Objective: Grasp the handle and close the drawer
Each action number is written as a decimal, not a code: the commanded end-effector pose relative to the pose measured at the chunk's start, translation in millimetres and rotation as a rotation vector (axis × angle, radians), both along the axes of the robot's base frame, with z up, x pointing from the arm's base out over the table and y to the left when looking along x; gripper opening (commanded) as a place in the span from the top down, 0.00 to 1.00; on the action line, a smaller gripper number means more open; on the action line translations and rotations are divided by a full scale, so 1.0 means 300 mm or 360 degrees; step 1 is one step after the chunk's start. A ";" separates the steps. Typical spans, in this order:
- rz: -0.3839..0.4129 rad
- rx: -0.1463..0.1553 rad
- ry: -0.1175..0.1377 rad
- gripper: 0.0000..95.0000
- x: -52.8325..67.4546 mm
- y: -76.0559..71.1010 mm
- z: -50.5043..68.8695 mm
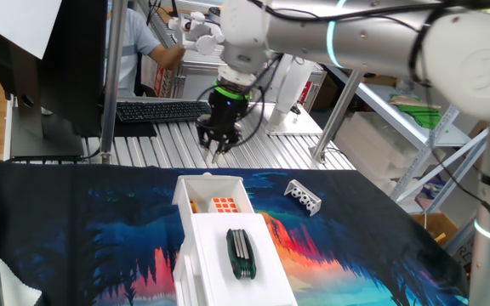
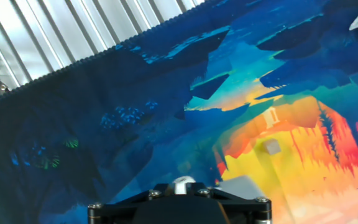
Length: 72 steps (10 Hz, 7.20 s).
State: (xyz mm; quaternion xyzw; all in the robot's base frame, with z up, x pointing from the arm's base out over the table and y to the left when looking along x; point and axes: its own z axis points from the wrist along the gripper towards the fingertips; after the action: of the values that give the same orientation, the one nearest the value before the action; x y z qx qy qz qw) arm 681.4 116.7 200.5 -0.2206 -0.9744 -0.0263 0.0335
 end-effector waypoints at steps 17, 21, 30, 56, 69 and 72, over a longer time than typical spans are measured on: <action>0.0322 -0.0056 -0.0012 0.60 -0.010 -0.006 -0.042; 0.0364 -0.0053 -0.0015 0.60 -0.025 -0.010 -0.068; 0.0408 -0.0060 -0.0012 0.60 -0.036 -0.014 -0.121; 0.0445 -0.0036 0.0000 1.00 -0.057 -0.019 -0.156; 0.0449 -0.0031 0.0009 1.00 -0.129 -0.015 -0.149; 0.0454 -0.0029 0.0025 1.00 -0.154 -0.015 -0.146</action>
State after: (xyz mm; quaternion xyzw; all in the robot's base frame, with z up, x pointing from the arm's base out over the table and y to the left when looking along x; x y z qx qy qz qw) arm 634.2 112.0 156.6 -0.0801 -0.9959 -0.0108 0.0416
